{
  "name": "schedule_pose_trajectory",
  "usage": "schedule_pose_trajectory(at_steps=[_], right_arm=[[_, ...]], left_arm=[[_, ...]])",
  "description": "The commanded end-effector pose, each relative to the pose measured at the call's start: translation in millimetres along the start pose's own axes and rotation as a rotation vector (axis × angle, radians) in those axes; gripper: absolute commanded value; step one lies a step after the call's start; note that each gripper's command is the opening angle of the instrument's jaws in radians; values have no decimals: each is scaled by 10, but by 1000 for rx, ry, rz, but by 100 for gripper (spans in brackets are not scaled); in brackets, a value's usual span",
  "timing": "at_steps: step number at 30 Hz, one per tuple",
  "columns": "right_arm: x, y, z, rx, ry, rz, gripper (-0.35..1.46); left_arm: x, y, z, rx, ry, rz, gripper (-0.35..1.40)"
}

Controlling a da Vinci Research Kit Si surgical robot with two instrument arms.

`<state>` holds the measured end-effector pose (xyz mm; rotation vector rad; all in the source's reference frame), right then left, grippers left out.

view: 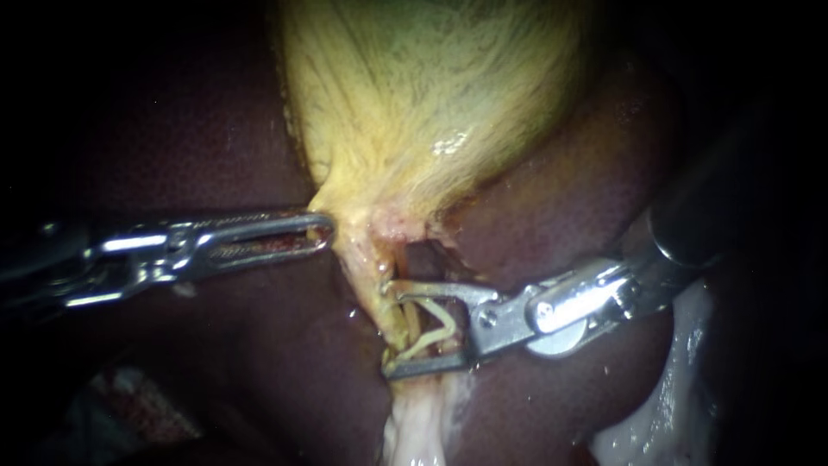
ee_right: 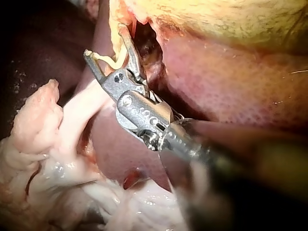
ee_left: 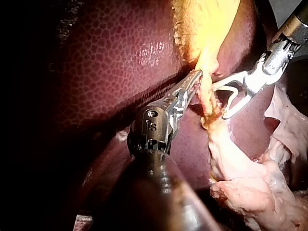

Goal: Clipping first clip left tube

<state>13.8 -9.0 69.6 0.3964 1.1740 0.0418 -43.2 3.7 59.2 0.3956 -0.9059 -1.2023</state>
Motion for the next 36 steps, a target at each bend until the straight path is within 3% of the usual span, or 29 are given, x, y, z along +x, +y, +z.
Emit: schedule_pose_trajectory(at_steps=[1,5,14,21,28,36], right_arm=[[-1,1,-1,-1,-12,-1,59],[-7,4,-7,-10,-51,-1,58],[-12,7,-8,-9,-60,-1,58],[-22,2,5,-4,-97,-9,58],[-30,-1,22,-12,-101,-11,58],[-36,-7,38,77,-85,8,55]], left_arm=[[0,0,0,0,0,0,-35],[-3,-1,-3,3,-1,-2,-35],[-11,-8,-10,8,-13,-8,-35],[-17,-11,-7,9,-18,-12,-35],[-22,-15,-1,10,-24,-22,-35],[-25,-16,7,7,-26,-24,-35]])
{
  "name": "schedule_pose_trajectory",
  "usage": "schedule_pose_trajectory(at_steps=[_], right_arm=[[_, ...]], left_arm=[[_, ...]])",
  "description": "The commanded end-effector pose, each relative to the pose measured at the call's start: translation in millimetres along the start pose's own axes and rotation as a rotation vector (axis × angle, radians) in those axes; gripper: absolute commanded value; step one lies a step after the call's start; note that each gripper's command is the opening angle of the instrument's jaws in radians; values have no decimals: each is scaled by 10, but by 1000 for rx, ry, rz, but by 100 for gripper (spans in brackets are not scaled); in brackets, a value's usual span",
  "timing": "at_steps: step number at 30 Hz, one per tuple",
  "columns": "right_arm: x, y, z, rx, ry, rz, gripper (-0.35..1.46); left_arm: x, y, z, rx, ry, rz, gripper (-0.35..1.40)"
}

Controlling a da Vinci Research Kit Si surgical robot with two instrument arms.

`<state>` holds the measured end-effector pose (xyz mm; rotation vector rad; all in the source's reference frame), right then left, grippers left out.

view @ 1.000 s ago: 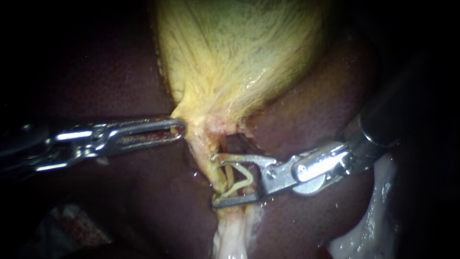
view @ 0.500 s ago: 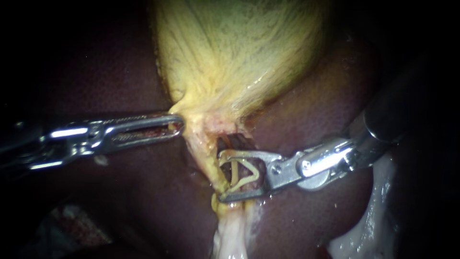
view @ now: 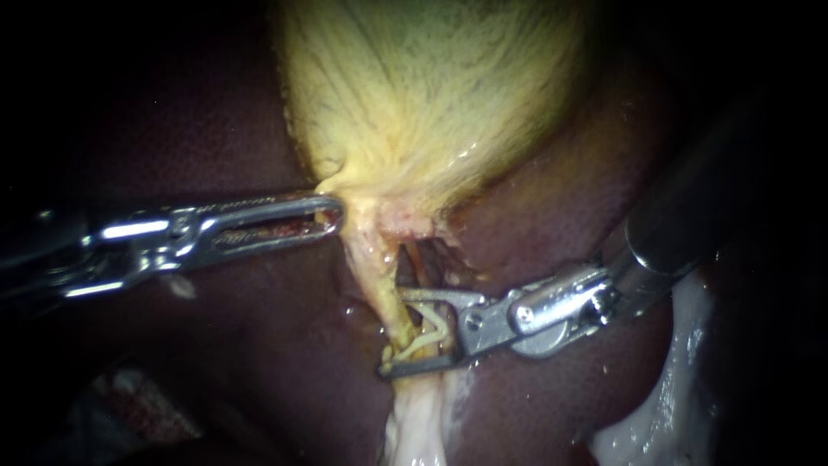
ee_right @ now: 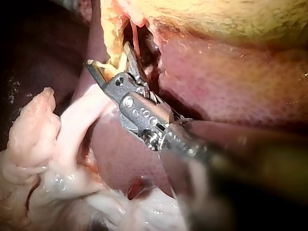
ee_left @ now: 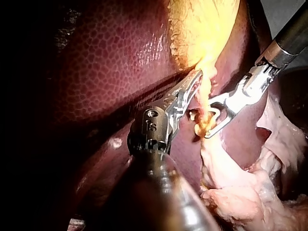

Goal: Clipping first clip left tube

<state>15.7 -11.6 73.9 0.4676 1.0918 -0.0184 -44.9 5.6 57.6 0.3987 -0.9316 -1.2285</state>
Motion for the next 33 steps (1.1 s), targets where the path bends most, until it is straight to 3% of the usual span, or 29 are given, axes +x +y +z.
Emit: schedule_pose_trajectory(at_steps=[1,7,18,20,24,33], right_arm=[[0,-1,2,10,3,5,54],[2,-3,9,39,5,5,51],[4,2,14,28,11,48,44],[3,3,14,28,11,84,33],[0,2,8,31,10,159,-31],[-1,2,8,31,9,194,-35]], left_arm=[[0,0,1,-2,1,0,-35],[-1,-1,4,-3,0,-1,-35],[-1,-2,9,-5,-1,-1,-35],[-1,-2,10,-6,-2,-1,-35],[0,-2,11,-7,-3,-1,-35],[0,-2,11,-7,-3,-1,-35]])
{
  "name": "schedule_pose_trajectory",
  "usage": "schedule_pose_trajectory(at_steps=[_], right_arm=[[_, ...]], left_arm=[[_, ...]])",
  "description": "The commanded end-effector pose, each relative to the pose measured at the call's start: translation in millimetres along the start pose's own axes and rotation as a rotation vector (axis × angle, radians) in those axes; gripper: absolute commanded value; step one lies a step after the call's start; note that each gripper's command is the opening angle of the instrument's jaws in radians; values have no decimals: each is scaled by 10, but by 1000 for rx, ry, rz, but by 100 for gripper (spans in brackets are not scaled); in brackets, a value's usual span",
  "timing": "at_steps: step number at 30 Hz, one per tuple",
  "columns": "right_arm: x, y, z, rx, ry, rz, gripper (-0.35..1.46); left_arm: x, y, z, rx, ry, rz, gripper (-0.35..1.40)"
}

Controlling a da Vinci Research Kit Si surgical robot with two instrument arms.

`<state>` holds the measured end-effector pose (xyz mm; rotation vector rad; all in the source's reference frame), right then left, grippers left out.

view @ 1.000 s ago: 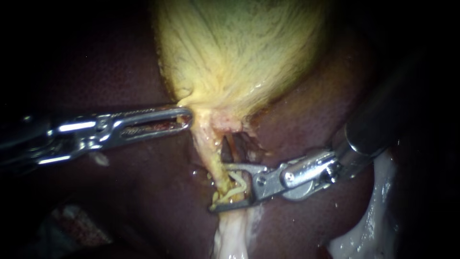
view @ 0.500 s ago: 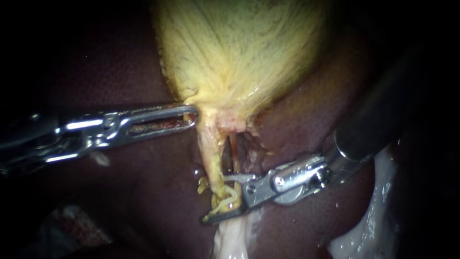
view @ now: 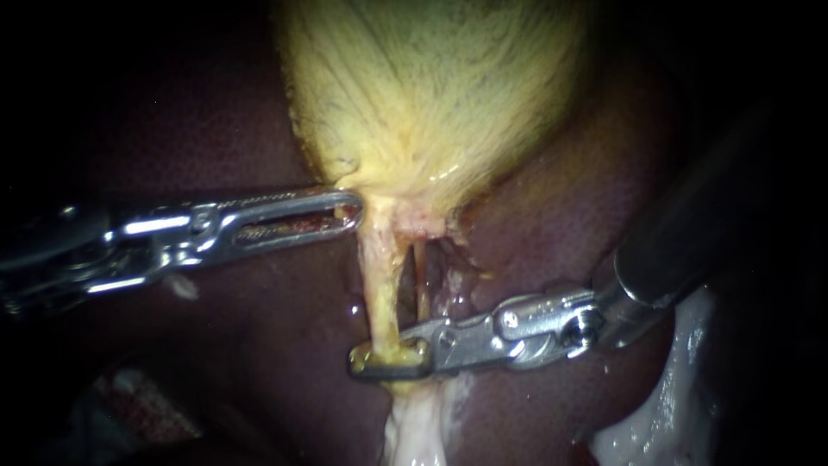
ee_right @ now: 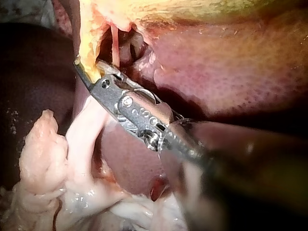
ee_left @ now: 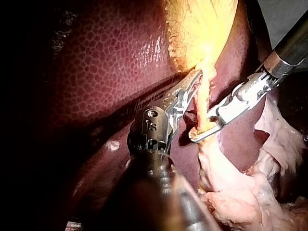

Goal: Clipping first clip left tube

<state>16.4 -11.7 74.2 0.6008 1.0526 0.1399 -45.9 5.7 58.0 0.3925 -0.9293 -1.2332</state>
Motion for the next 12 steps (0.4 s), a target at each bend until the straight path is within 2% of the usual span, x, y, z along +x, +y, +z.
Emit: schedule_pose_trajectory(at_steps=[1,12], right_arm=[[-1,0,1,1,2,3,-35],[-4,-1,2,2,1,1,-35]], left_arm=[[0,0,0,0,0,0,-35],[0,0,1,-1,0,0,-35]])
